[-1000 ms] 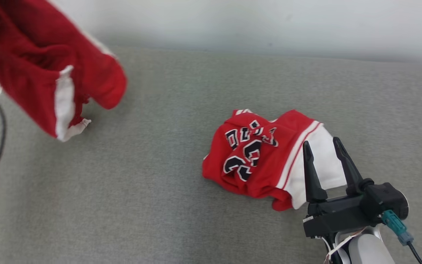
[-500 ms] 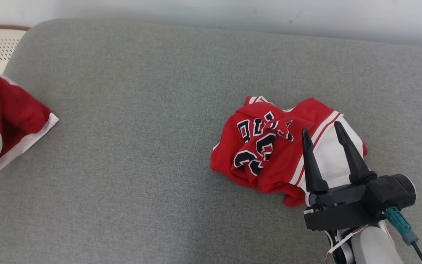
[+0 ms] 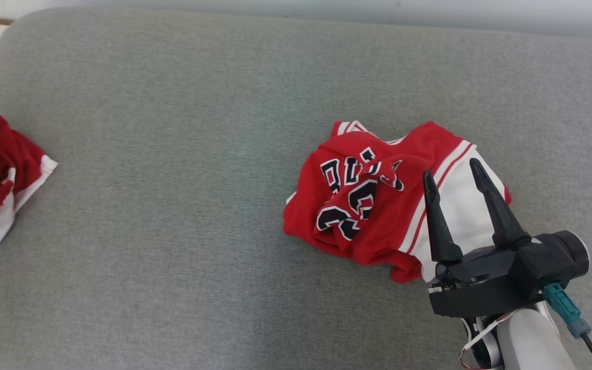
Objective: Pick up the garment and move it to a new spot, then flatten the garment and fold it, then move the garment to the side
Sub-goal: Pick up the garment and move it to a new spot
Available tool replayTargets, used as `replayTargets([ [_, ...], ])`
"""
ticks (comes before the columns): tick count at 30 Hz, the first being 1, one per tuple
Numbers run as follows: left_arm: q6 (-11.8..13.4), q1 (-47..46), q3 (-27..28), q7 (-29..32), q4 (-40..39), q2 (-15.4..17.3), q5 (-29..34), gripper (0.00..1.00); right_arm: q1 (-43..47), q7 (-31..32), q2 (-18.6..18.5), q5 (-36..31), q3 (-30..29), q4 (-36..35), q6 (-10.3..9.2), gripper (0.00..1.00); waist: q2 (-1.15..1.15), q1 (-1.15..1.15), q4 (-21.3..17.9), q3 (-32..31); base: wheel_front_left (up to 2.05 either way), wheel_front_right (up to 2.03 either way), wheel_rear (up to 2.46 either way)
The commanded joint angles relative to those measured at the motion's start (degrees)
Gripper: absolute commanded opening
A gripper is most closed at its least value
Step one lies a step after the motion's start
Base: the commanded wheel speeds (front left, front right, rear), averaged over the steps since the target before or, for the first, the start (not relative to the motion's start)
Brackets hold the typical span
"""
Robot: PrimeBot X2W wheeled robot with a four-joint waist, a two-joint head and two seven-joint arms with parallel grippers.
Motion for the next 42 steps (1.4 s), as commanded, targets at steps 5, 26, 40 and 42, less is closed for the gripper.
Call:
replayTargets([
  [5,-1.05,2.69,1.14,-0.34,4.55,-1.59,0.27,0.0,-0.79,-0.04,-0.81,-0.36,0.08,-0.42,-0.03,1.0,-0.01,-0.01,-1.61,1.08,0.0,0.0,0.0],
  [26,-3.6,3.9,2.36,-0.3,14.93,-5.58,0.87,1.0,-0.57,-0.03,-0.27,0.22,0.15,0.82,-0.02,1.0,-0.01,-0.01,-1.87,-0.85,0.0,0.0,0.0],
  [40,-4.4,12.36,3.71,-0.3,7.47,-7.68,0.79,1.0,1.59,-0.03,1.84,1.6,-0.18,1.98,-0.03,1.0,-0.01,-0.01,-0.25,-5.98,0.0,0.0,0.0],
  [42,-4.2,13.97,4.41,-0.31,4.54,-8.28,1.07,1.0,1.69,-0.03,2.01,1.71,-0.22,2.14,-0.03,1.0,-0.01,-0.01,-0.19,-6.38,0.0,0.0,0.0],
])
